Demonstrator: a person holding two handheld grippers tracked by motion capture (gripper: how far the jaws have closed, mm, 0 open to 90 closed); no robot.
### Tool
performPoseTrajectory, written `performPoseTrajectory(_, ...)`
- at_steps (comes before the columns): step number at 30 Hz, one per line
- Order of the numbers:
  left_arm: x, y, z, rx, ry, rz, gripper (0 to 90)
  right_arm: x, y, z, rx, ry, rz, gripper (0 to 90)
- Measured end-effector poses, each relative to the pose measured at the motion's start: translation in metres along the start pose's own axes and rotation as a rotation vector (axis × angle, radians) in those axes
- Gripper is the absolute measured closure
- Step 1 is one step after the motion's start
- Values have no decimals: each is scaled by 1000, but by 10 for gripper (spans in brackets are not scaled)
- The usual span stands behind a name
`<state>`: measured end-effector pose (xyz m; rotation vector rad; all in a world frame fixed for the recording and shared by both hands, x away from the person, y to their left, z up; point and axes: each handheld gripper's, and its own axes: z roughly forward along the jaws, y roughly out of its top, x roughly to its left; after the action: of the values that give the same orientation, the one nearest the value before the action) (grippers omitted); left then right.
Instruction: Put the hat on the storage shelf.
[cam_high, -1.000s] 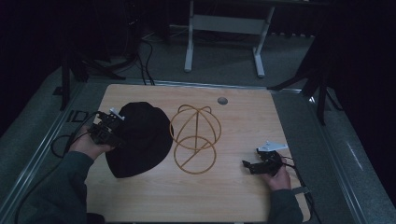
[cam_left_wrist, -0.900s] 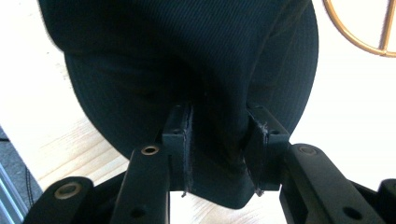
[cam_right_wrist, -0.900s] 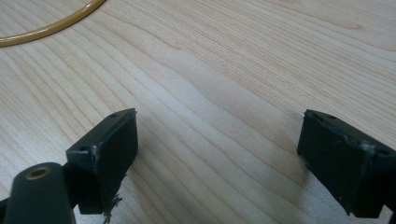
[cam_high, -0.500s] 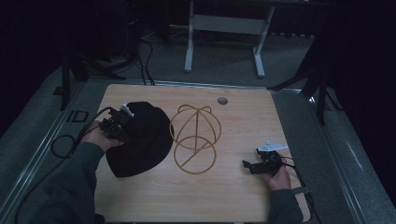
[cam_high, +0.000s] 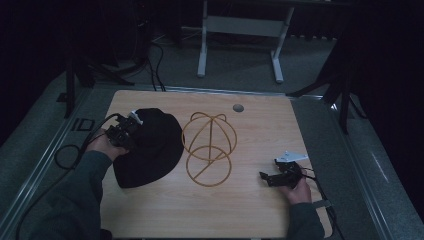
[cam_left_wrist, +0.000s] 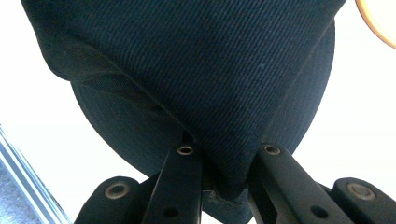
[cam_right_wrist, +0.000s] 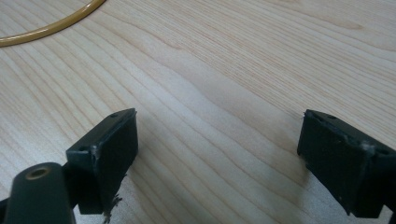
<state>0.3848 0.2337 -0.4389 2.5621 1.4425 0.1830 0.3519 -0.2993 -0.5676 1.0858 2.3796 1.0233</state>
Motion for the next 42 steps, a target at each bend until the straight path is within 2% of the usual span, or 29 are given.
performPoseTrajectory(21, 8, -6, -18, -11, -4, 14, 865, 0, 0, 0, 0, 0, -1, 122)
performPoseTrajectory(31, 8, -5, -29, -32, -23, 25, 866, 0, 0, 0, 0, 0, -1, 122)
performPoseTrajectory(42, 10, -5, -44, -57, -13, 30, 865, 0, 0, 0, 0, 0, 0, 122)
